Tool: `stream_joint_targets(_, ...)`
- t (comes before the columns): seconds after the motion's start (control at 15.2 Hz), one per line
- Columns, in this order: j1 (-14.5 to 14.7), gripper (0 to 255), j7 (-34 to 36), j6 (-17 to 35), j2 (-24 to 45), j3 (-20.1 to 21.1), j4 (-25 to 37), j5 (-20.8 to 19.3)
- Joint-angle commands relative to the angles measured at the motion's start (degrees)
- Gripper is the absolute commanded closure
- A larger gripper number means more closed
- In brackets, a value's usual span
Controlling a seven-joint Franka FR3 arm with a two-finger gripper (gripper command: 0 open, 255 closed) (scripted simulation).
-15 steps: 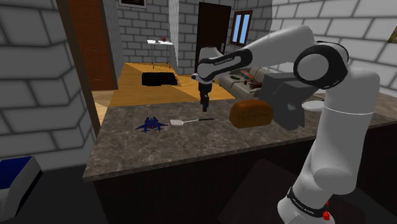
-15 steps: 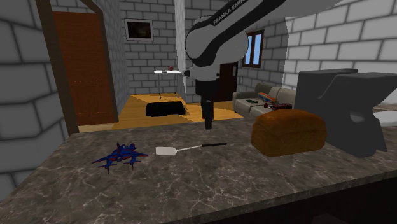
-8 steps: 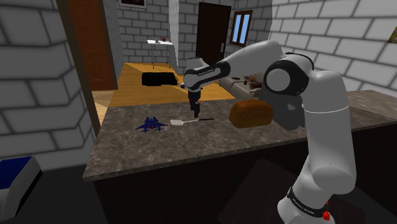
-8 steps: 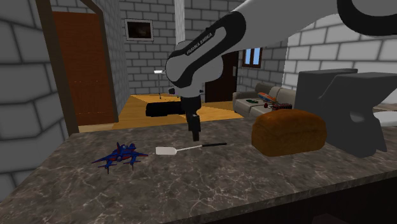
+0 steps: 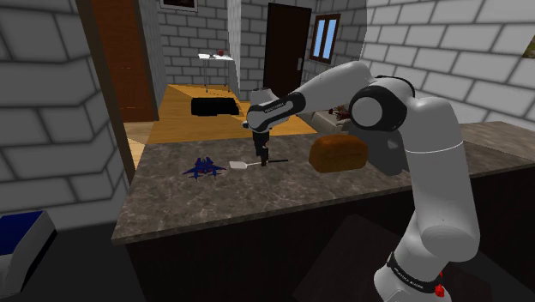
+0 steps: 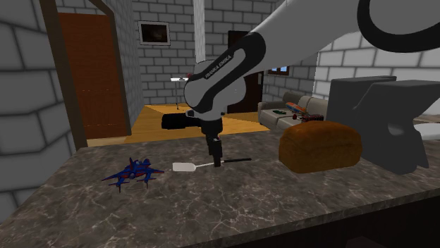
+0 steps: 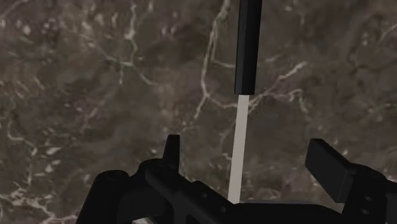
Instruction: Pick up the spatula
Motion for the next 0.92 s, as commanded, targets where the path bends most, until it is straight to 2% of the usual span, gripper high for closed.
stream_joint_targets(0.0,0.0,255,0.0,0.2,0.2,0.0,0.1,0.0)
stream_joint_targets(0.59,0.0,255,0.0,0.2,0.2,0.0,0.0,0.0)
stream_joint_targets(0.86,0.0,255,0.0,-2.2,-1.2,-0.1,1.1,-0.2)
